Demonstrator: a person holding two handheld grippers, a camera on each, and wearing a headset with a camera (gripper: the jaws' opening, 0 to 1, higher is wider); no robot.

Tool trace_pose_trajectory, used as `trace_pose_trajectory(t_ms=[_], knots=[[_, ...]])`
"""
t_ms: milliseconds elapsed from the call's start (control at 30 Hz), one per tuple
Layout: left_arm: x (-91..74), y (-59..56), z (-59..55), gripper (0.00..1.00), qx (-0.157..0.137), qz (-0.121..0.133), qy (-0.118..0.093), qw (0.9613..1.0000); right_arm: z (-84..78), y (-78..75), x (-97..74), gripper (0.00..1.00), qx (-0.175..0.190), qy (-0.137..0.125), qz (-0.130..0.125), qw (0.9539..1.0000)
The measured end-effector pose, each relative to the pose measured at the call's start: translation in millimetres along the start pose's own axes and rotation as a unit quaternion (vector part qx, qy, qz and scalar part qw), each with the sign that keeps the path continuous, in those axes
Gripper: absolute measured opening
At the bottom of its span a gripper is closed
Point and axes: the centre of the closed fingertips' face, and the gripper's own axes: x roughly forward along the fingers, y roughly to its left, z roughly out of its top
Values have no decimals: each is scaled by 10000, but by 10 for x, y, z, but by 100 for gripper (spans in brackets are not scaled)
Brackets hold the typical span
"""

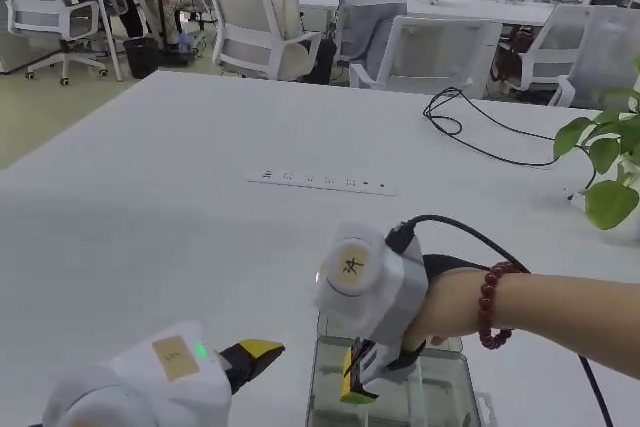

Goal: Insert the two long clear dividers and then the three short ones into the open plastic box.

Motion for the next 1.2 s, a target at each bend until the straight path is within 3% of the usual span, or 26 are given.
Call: trace_pose_trajectory(t_ms=[600,900,1200], knots=[[31,-29,-25,83,23,-24,88,10000,-43,2,100,2,-72,808,25,9967],[46,-29,-29,83,27,-24,132,9999,-54,-1,102,2,-57,987,3,9951],[35,-7,-22,84,51,12,106,9999,-53,4,97,3,-68,807,-62,9967]])
